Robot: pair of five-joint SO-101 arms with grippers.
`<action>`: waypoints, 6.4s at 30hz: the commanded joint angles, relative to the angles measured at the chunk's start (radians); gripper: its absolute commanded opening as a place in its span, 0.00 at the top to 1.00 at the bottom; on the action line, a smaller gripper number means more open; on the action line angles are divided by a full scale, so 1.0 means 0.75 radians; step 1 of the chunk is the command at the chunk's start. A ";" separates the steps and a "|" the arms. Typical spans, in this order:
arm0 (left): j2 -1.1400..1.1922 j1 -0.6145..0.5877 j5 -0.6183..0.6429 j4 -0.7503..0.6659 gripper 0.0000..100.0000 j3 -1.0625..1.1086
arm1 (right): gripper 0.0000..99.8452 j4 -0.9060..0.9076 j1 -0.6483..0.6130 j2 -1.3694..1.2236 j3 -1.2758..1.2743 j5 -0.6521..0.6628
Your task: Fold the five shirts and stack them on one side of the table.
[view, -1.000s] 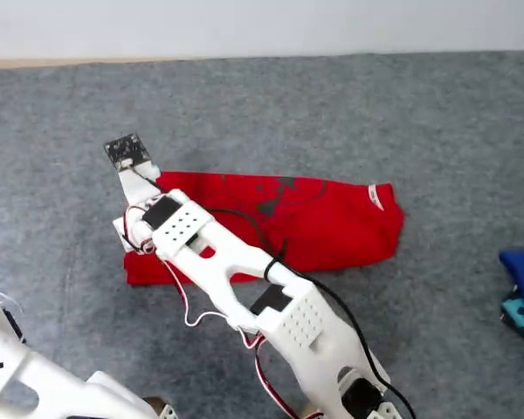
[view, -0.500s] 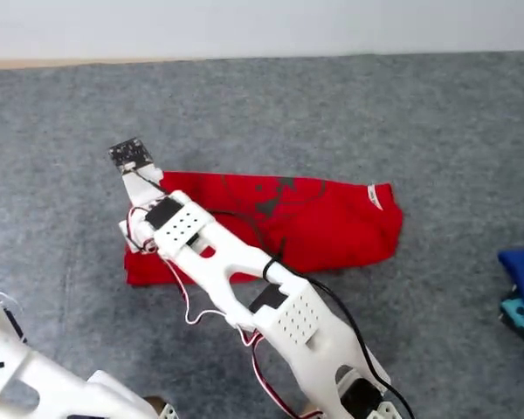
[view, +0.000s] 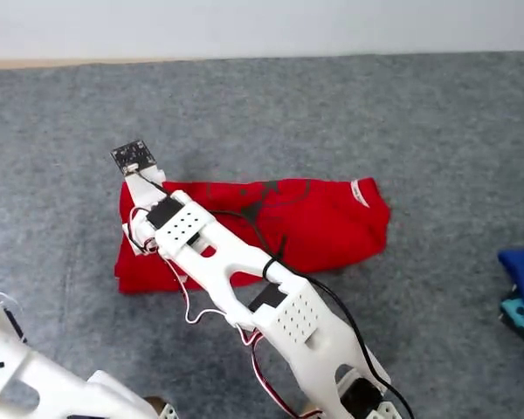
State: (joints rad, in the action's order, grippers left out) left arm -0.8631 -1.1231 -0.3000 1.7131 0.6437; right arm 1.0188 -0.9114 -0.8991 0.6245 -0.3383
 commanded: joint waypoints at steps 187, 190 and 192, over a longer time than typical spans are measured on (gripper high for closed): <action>1.379 1.066 -0.137 -0.102 1.00 -0.474 | 0.99 1.038 1.490 0.783 1.160 0.395; 1.379 1.086 -0.137 -0.104 0.96 -0.455 | 0.99 1.038 1.458 0.783 1.160 0.395; 1.375 1.084 -0.133 -0.100 0.91 -0.455 | 0.99 1.038 1.435 0.785 1.160 0.395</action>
State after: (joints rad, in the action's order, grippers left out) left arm 0.2186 -0.3161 -0.3936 1.6195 0.3015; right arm 1.7553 0.1887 -0.3544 1.4546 -0.0560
